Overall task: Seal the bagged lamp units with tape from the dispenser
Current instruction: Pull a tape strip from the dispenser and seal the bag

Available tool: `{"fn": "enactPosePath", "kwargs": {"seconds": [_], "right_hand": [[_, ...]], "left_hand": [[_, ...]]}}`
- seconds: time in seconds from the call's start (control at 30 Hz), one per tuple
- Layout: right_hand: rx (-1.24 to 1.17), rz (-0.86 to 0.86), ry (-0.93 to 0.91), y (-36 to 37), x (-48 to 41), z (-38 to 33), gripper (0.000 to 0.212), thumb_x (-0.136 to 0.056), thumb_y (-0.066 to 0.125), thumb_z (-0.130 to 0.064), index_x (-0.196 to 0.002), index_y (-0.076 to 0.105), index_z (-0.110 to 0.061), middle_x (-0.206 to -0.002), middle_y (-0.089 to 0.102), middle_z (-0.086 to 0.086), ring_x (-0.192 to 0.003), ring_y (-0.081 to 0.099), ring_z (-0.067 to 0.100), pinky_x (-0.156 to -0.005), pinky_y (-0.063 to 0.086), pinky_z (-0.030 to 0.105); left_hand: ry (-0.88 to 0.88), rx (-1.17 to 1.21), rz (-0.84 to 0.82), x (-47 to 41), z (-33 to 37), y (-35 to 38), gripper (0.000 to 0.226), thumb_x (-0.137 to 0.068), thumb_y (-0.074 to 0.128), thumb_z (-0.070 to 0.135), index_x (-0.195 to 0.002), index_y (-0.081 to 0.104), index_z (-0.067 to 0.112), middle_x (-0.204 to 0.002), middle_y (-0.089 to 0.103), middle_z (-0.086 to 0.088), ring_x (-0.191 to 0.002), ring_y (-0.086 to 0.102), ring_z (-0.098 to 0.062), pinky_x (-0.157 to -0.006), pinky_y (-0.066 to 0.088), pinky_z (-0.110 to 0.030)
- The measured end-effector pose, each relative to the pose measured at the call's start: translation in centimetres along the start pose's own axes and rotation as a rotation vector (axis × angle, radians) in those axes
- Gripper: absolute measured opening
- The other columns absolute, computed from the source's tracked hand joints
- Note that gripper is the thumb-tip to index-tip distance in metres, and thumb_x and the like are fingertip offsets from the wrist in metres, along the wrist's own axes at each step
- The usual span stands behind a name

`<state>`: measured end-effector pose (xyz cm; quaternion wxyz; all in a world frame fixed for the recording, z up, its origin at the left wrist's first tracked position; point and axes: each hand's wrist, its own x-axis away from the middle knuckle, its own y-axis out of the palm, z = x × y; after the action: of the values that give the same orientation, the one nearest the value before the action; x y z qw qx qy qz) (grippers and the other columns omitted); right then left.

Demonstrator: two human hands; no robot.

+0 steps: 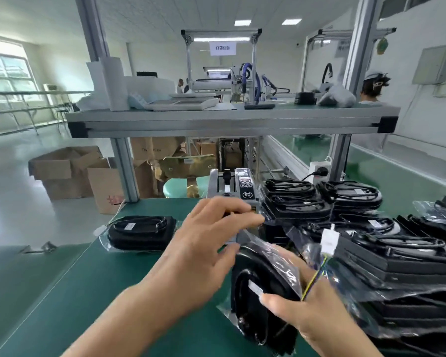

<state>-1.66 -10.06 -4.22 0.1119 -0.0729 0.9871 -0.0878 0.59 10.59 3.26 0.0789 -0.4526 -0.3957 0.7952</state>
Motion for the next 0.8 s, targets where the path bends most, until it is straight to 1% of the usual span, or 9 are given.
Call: {"fn": "enactPosePath", "kwargs": {"seconds": [0.1, 0.23, 0.33, 0.47, 0.53, 0.6, 0.67, 0.73, 0.8], "right_hand": [[0.034, -0.049, 0.044, 0.0, 0.0, -0.2, 0.071, -0.067, 0.075, -0.014, -0.132, 0.056, -0.036, -0.125, 0.068, -0.017, -0.119, 0.061, 0.001, -0.098, 0.050, 0.022], [0.093, -0.085, 0.044, -0.3, 0.1, -0.4, 0.069, -0.067, 0.075, -0.019, -0.129, 0.056, -0.042, -0.122, 0.067, -0.025, -0.118, 0.059, -0.006, -0.093, 0.045, 0.010], [0.063, -0.098, 0.066, -0.7, 0.0, -0.3, 0.071, -0.068, 0.074, -0.016, -0.134, 0.056, -0.034, -0.123, 0.070, -0.011, -0.117, 0.063, 0.005, -0.099, 0.048, 0.024], [0.119, -0.097, 0.032, -0.9, -0.1, -0.5, 0.069, -0.070, 0.073, -0.015, -0.132, 0.056, -0.039, -0.124, 0.068, -0.016, -0.119, 0.061, 0.002, -0.100, 0.046, 0.023], [0.215, -0.093, -0.005, -0.9, -0.2, -0.5, 0.067, -0.072, 0.074, -0.015, -0.128, 0.057, -0.048, -0.113, 0.072, -0.017, -0.109, 0.066, 0.001, -0.096, 0.050, 0.024], [0.342, -0.117, -0.036, -0.9, -0.3, -0.6, 0.072, -0.076, 0.075, -0.017, -0.122, 0.049, -0.066, -0.090, 0.071, -0.018, -0.088, 0.066, -0.003, -0.087, 0.053, 0.020], [0.405, -0.125, -0.043, -1.1, -0.5, -0.5, 0.076, -0.078, 0.074, -0.021, -0.117, 0.040, -0.077, -0.087, 0.067, -0.020, -0.083, 0.063, -0.004, -0.083, 0.049, 0.012], [0.349, -0.100, -0.039, -1.4, -0.5, -0.4, 0.072, -0.078, 0.074, -0.017, -0.119, 0.047, -0.071, -0.104, 0.069, -0.026, -0.098, 0.063, -0.006, -0.083, 0.044, 0.005], [0.240, -0.051, -0.021, -1.4, -0.4, -0.1, 0.068, -0.079, 0.076, -0.006, -0.119, 0.057, -0.057, -0.110, 0.067, -0.033, -0.106, 0.062, -0.012, -0.083, 0.041, -0.001]], "left_hand": [[0.125, -0.132, -0.160, -2.0, -0.6, 0.4, 0.055, -0.083, 0.072, -0.001, -0.125, 0.065, 0.033, -0.132, 0.050, 0.014, -0.130, 0.041, -0.006, -0.106, 0.040, -0.032], [0.273, -0.187, -0.259, -3.2, -1.5, 1.2, 0.030, -0.087, 0.073, 0.006, -0.107, 0.075, 0.027, -0.116, 0.061, 0.010, -0.114, 0.051, -0.010, -0.093, 0.042, -0.029], [0.260, -0.114, -0.276, -3.8, -1.9, 1.2, 0.009, -0.089, 0.074, 0.020, -0.096, 0.077, 0.025, -0.097, 0.064, 0.012, -0.097, 0.055, -0.009, -0.087, 0.040, -0.023], [0.208, -0.012, -0.322, -4.2, -2.4, 1.6, 0.009, -0.091, 0.071, 0.027, -0.089, 0.077, 0.021, -0.087, 0.063, 0.011, -0.088, 0.055, -0.008, -0.086, 0.044, -0.030], [0.116, 0.122, -0.336, -4.2, -2.6, 1.8, 0.016, -0.094, 0.066, 0.027, -0.083, 0.075, 0.019, -0.084, 0.062, 0.010, -0.087, 0.057, -0.011, -0.082, 0.047, -0.027], [-0.036, 0.262, -0.349, -3.8, -2.9, 2.0, 0.024, -0.098, 0.060, 0.028, -0.080, 0.073, 0.020, -0.084, 0.061, 0.010, -0.091, 0.059, -0.014, -0.080, 0.047, -0.022], [-0.102, 0.296, -0.339, -3.5, -3.0, 2.5, 0.026, -0.099, 0.057, 0.032, -0.081, 0.072, 0.021, -0.086, 0.060, 0.010, -0.092, 0.060, -0.014, -0.079, 0.045, -0.018], [-0.126, 0.310, -0.285, -3.5, -3.3, 2.9, 0.027, -0.098, 0.056, 0.041, -0.086, 0.073, 0.024, -0.089, 0.063, 0.011, -0.094, 0.062, -0.013, -0.078, 0.047, -0.017], [-0.273, 0.365, -0.084, -3.7, -4.6, 3.1, 0.027, -0.095, 0.056, 0.048, -0.091, 0.074, 0.029, -0.089, 0.068, 0.016, -0.090, 0.065, -0.002, -0.074, 0.049, -0.015]]}}
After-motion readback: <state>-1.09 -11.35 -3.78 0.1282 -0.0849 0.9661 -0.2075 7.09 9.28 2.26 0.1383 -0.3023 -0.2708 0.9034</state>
